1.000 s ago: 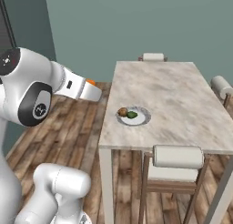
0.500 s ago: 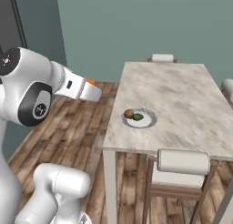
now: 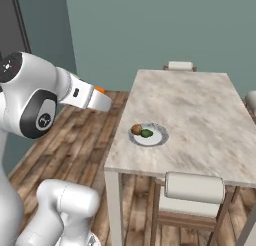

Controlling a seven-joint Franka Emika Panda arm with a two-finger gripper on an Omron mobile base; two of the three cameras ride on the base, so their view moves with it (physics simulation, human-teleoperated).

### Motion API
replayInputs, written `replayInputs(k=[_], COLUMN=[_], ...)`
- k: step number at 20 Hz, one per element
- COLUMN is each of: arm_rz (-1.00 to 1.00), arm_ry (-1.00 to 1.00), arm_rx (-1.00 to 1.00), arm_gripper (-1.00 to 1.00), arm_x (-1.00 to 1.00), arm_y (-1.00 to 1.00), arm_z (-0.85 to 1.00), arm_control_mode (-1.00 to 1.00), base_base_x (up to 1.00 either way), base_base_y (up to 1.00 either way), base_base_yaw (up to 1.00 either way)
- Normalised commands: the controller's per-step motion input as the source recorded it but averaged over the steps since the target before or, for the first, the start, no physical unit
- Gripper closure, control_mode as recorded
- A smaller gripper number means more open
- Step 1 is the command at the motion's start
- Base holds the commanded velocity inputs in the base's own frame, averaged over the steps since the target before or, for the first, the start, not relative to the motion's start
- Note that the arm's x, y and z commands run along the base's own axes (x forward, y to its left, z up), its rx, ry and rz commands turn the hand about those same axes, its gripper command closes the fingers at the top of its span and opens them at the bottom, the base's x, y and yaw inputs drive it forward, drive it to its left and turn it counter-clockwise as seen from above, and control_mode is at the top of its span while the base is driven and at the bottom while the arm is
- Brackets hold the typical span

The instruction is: Pick the avocado and bread from the counter and place them on the plate. Then pick the jam from the cabinet and place it next to the plate. Lastly close the cabinet door.

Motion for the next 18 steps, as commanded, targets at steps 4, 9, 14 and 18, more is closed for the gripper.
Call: replayInputs(k=[4, 9, 14, 18], arm_rz=[0.00, 0.00, 0.00, 0.00], arm_ry=[0.00, 0.00, 0.00, 0.00], arm_rx=[0.00, 0.00, 0.00, 0.00], arm_gripper=[1.00, 1.00, 1.00, 1.00], arm_x=[0.00, 0.00, 0.00, 0.00], arm_y=[0.00, 0.00, 0.00, 0.00], arm_z=[0.00, 0.00, 0.00, 0.00], arm_control_mode=[1.00, 1.00, 1.00, 1.00], base_base_x=[0.34, 0.39, 0.41, 0.36], base_base_y=[-0.27, -0.19, -0.21, -0.21], base_base_yaw=[0.08, 0.09, 0.09, 0.10])
